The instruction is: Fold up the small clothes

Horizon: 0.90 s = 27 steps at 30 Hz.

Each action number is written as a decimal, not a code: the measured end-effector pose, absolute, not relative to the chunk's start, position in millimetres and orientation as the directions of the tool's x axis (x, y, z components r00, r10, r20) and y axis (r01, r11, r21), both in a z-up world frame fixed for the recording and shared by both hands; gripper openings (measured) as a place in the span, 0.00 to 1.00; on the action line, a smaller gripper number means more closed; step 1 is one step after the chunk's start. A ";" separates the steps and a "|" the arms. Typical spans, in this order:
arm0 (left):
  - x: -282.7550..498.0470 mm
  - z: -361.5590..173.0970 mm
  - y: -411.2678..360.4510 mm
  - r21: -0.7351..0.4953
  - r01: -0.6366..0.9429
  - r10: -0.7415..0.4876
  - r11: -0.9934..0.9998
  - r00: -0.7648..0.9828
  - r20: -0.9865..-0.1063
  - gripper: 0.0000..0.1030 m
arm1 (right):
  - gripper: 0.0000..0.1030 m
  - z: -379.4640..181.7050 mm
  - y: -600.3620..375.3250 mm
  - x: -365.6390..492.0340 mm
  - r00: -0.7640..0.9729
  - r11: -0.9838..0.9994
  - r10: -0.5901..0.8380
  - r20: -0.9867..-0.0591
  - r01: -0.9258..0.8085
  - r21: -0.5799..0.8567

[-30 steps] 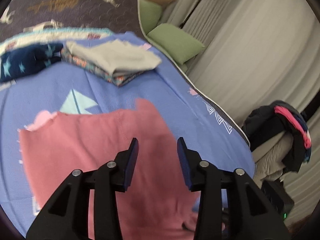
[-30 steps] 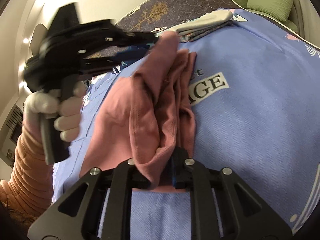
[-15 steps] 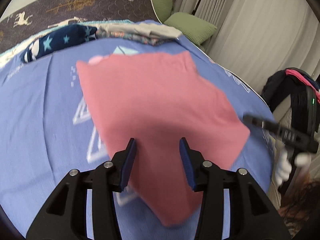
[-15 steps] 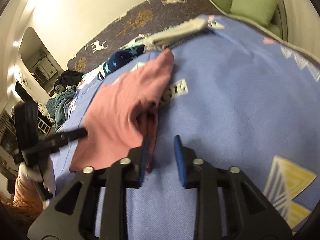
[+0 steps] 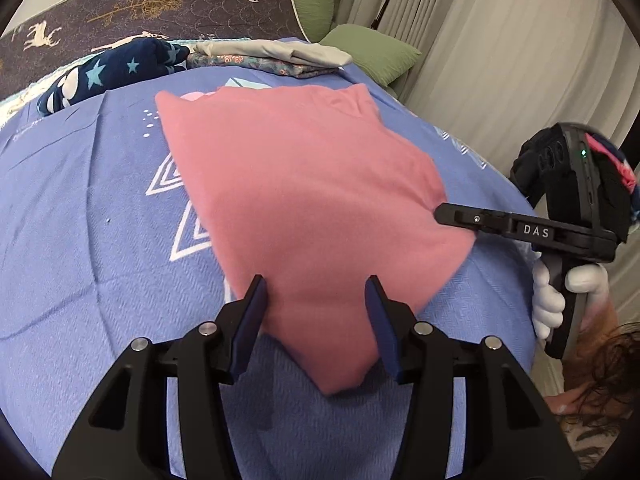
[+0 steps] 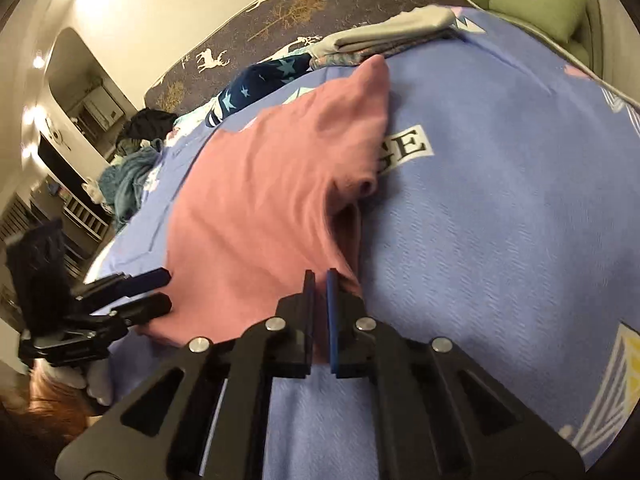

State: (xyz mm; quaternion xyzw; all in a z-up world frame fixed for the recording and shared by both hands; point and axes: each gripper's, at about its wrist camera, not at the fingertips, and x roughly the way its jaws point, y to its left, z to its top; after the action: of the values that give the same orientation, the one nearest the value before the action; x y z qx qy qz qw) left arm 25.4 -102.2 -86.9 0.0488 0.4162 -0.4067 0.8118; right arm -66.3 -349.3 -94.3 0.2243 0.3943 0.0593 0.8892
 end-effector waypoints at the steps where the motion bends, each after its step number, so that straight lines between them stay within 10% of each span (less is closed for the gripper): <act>1: 27.6 -83.8 -99.3 -0.284 0.695 -0.634 0.660 0.313 -0.707 0.50 | 0.04 -92.0 -350.6 -68.2 0.684 0.900 0.267 -0.679 0.075 0.429; 7: 45.4 -52.6 -89.5 -0.271 0.690 -0.663 0.671 0.396 -0.635 0.38 | 0.11 -66.6 -360.7 -70.2 0.729 0.924 0.227 -0.646 0.048 0.379; 15: 82.8 -76.7 -83.9 -0.330 0.605 -0.623 0.725 0.370 -0.689 0.38 | 0.44 -57.1 -391.0 -46.3 0.739 0.920 0.204 -0.642 0.079 0.383; 27: 146.3 -94.8 -104.2 -0.460 0.563 -0.678 0.686 0.267 -0.685 0.48 | 0.59 -80.0 -399.1 32.5 0.628 0.881 0.369 -0.685 -0.002 0.472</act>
State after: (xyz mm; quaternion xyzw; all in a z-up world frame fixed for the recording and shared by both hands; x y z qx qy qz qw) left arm 146.3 -104.2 -94.8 -0.0621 0.4619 -0.3910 0.7936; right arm 32.5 -399.1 -80.0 0.2192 0.4179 0.1060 0.8752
